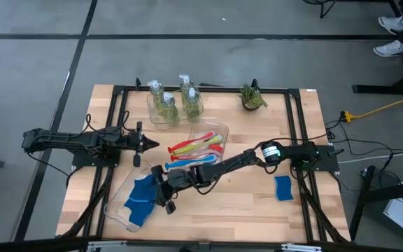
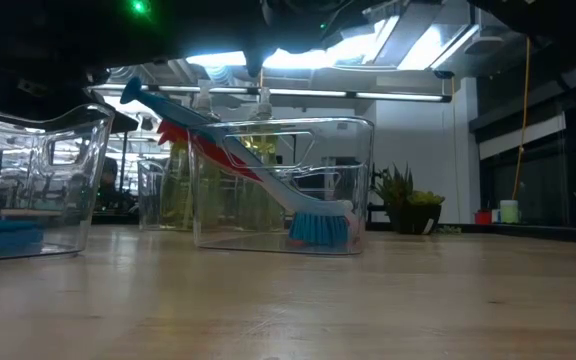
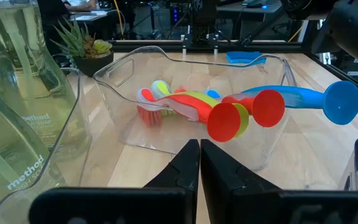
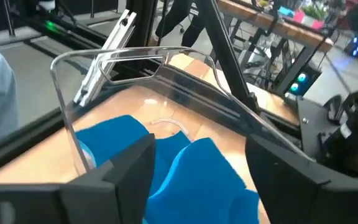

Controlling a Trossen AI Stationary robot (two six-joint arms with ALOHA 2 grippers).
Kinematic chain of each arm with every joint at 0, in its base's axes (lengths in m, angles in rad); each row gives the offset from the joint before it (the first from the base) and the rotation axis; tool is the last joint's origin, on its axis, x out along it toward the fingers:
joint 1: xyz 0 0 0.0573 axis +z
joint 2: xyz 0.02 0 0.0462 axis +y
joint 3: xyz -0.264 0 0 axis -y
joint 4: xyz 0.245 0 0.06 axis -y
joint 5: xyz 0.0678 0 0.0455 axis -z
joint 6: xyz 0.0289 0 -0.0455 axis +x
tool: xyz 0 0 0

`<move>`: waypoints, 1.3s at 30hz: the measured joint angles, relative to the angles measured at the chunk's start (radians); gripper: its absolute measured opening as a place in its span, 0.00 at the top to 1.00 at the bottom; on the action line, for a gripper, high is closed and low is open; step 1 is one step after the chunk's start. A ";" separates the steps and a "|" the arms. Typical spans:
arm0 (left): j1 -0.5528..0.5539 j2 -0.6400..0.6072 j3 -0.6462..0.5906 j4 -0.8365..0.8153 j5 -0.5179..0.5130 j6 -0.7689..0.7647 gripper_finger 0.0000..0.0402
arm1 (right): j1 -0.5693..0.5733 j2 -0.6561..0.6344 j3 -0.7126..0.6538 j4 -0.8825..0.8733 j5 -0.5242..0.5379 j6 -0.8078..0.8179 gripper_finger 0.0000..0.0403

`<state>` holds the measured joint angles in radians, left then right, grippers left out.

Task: Pick & Place Kitchen Sink Supplies
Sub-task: Put the blue sponge into the bottom transparent bin

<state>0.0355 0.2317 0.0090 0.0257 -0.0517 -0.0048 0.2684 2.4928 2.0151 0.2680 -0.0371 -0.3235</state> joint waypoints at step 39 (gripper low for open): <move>0.000 0.000 0.000 0.000 0.000 0.000 0.97 | 0.200 -0.505 -0.518 -0.010 0.405 0.296 0.37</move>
<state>0.0357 0.2317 0.0090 0.0254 -0.0513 -0.0048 0.4684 1.9876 1.4975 0.2578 0.3680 -0.0279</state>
